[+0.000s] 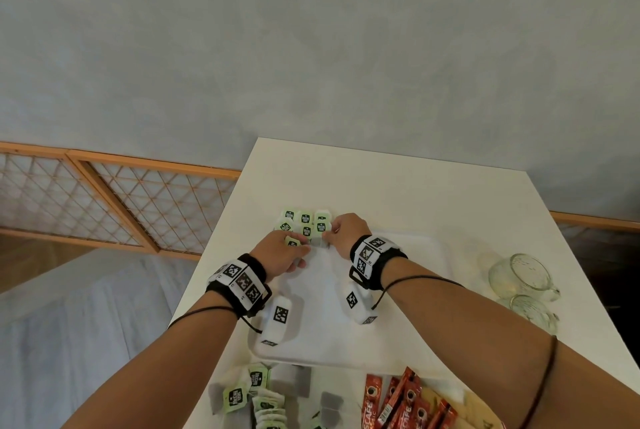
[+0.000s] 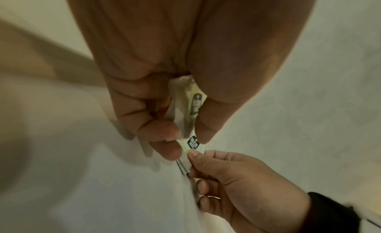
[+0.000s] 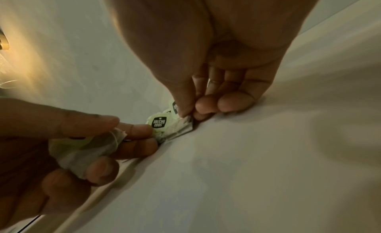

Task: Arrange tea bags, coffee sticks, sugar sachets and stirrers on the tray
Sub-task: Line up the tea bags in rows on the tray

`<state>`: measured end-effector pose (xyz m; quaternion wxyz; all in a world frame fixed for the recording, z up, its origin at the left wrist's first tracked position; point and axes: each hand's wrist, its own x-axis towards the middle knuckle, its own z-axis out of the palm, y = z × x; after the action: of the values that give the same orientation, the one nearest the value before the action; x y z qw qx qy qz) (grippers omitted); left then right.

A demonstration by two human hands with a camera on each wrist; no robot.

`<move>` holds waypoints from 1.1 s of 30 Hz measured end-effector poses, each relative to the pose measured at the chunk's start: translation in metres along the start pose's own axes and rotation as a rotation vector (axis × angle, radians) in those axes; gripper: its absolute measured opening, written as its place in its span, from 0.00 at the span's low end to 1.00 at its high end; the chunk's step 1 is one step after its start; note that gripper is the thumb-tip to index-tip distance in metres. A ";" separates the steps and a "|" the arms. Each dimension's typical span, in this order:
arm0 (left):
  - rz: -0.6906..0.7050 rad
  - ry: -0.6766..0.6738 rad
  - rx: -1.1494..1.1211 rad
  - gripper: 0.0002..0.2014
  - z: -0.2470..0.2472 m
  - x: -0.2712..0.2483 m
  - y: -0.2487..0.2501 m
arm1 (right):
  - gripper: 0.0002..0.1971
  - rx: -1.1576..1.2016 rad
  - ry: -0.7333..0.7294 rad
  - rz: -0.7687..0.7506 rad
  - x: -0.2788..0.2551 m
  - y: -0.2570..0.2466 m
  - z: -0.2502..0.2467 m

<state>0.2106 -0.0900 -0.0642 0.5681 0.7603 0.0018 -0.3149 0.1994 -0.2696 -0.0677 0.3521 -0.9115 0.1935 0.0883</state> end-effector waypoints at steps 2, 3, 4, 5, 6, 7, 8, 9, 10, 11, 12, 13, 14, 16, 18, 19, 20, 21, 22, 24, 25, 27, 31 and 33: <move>-0.002 0.000 0.000 0.11 0.000 0.000 0.001 | 0.09 0.023 0.019 -0.007 0.002 -0.001 0.001; -0.003 -0.003 -0.002 0.11 0.000 -0.001 0.002 | 0.08 0.037 0.025 -0.007 0.002 -0.001 0.001; -0.003 -0.005 -0.004 0.11 -0.001 -0.001 0.002 | 0.08 0.046 0.033 -0.009 0.002 -0.001 0.001; -0.003 -0.008 -0.007 0.11 -0.002 -0.002 0.002 | 0.08 0.050 0.043 -0.009 0.002 -0.001 0.001; -0.002 -0.012 -0.010 0.11 -0.003 -0.003 0.002 | 0.10 0.052 0.053 -0.005 0.002 0.000 0.000; -0.001 -0.015 -0.016 0.11 -0.004 -0.003 0.002 | 0.13 0.056 0.061 0.006 0.002 0.001 0.000; 0.002 -0.019 -0.025 0.11 -0.004 -0.004 0.002 | 0.16 0.058 0.067 0.020 0.001 0.003 0.000; 0.003 -0.024 -0.037 0.10 -0.006 -0.006 0.002 | 0.19 0.061 0.074 0.035 0.002 0.004 0.000; -0.001 -0.031 -0.055 0.11 -0.007 -0.007 0.001 | 0.20 0.063 0.078 0.051 0.002 0.005 0.000; -0.007 -0.045 -0.079 0.11 -0.008 -0.008 0.000 | 0.21 0.064 0.077 0.063 0.002 0.006 -0.001; -0.013 -0.064 -0.107 0.12 -0.009 -0.009 -0.002 | 0.21 0.064 0.069 0.066 0.003 0.007 -0.002; -0.018 -0.087 -0.136 0.13 -0.011 -0.011 -0.003 | 0.21 0.060 0.060 0.060 0.003 0.007 -0.003; -0.024 -0.110 -0.160 0.15 -0.012 -0.011 -0.004 | 0.19 0.049 0.054 0.052 0.004 0.006 -0.004; -0.030 -0.143 -0.192 0.17 -0.014 -0.013 -0.005 | 0.15 0.020 0.052 0.040 0.004 0.005 -0.004; -0.018 -0.168 -0.213 0.19 -0.014 -0.015 -0.006 | 0.11 -0.003 0.048 0.034 0.003 0.004 -0.002; -0.009 -0.177 -0.217 0.19 -0.014 -0.016 -0.006 | 0.10 -0.012 0.036 0.027 0.002 0.003 -0.001; -0.001 -0.181 -0.217 0.19 -0.015 -0.017 -0.006 | 0.09 -0.020 0.019 0.019 0.002 0.002 0.001; 0.006 -0.185 -0.212 0.19 -0.016 -0.018 -0.006 | 0.09 -0.026 0.002 0.009 0.001 0.001 0.002; 0.011 -0.189 -0.204 0.20 -0.017 -0.019 -0.006 | 0.09 -0.031 -0.013 0.004 0.001 0.001 0.002; 0.022 -0.201 -0.169 0.20 -0.019 -0.021 -0.007 | 0.09 -0.025 -0.016 -0.001 -0.001 0.001 0.002; 0.030 -0.207 -0.143 0.20 -0.019 -0.022 -0.007 | 0.09 -0.009 -0.005 0.001 -0.002 0.001 0.001; 0.044 -0.213 -0.090 0.21 -0.021 -0.024 -0.006 | 0.12 0.054 0.033 -0.007 -0.008 0.001 -0.002; 0.081 -0.240 -0.012 0.19 -0.021 -0.028 -0.003 | 0.09 0.201 -0.061 -0.176 -0.034 -0.007 -0.006; 0.116 -0.267 0.075 0.18 -0.019 -0.031 0.000 | 0.08 0.244 -0.212 -0.266 -0.047 -0.009 -0.003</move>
<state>0.1946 -0.0621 -0.0465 0.5516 0.7313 -0.1294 -0.3798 0.1604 -0.2523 -0.0461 0.4867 -0.8653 0.0424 0.1125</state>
